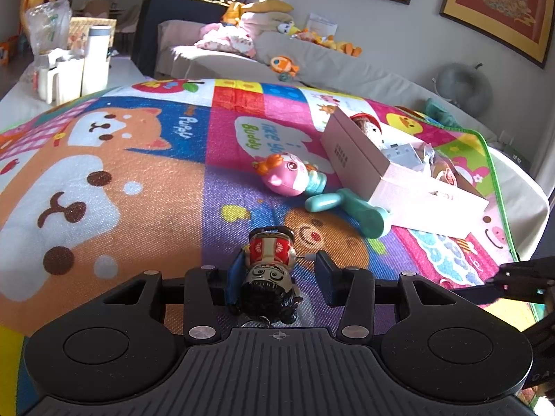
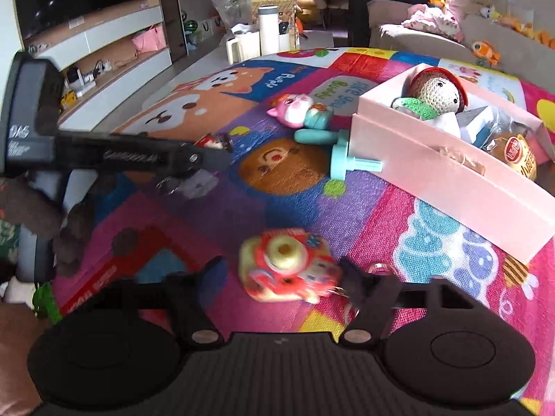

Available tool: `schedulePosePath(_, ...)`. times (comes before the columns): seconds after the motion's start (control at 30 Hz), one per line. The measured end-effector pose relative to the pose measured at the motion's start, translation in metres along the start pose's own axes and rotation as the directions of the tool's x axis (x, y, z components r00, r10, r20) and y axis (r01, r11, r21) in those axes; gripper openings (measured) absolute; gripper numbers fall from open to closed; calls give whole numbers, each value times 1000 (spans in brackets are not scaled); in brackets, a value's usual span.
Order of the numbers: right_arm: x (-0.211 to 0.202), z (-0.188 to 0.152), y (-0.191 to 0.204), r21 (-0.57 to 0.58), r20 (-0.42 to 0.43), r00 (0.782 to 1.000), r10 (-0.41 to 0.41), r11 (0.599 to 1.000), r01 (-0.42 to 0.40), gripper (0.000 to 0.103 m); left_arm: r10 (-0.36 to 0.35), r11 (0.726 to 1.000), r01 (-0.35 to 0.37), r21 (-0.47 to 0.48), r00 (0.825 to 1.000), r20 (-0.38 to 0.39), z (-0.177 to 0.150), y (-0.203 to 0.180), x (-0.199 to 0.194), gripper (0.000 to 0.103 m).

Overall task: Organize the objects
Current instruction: 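Carry the keychain figure toward the box with the left tool while the right tool grasps the pink lens toy, then release the keychain figure into the box with the left tool while the right tool drops the lens toy in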

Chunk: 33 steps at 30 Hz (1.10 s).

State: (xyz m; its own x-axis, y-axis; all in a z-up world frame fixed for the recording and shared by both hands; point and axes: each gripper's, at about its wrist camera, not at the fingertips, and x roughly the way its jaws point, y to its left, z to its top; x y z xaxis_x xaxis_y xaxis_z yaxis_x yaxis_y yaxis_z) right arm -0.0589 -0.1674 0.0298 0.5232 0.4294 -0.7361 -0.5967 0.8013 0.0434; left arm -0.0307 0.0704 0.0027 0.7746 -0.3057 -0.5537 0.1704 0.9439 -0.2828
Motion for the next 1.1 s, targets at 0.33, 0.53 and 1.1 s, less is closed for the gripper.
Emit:
schedulePosePath(0.33,-22,-6,-5,68,86,996,-31,997,25,57,43,997,-42,59,999,-9,0,-11,2,48)
schedulePosePath(0.53,-52,-15,-21,121,173,983,-58,992,37,55,7,989,-5,147,1000,-9,14,-36,-7,47)
schedulePosePath(1.1,-92,-26,-79,328,309,932,-190,941,83,55,-165,985,157,71,978,131,115,-104,72,47)
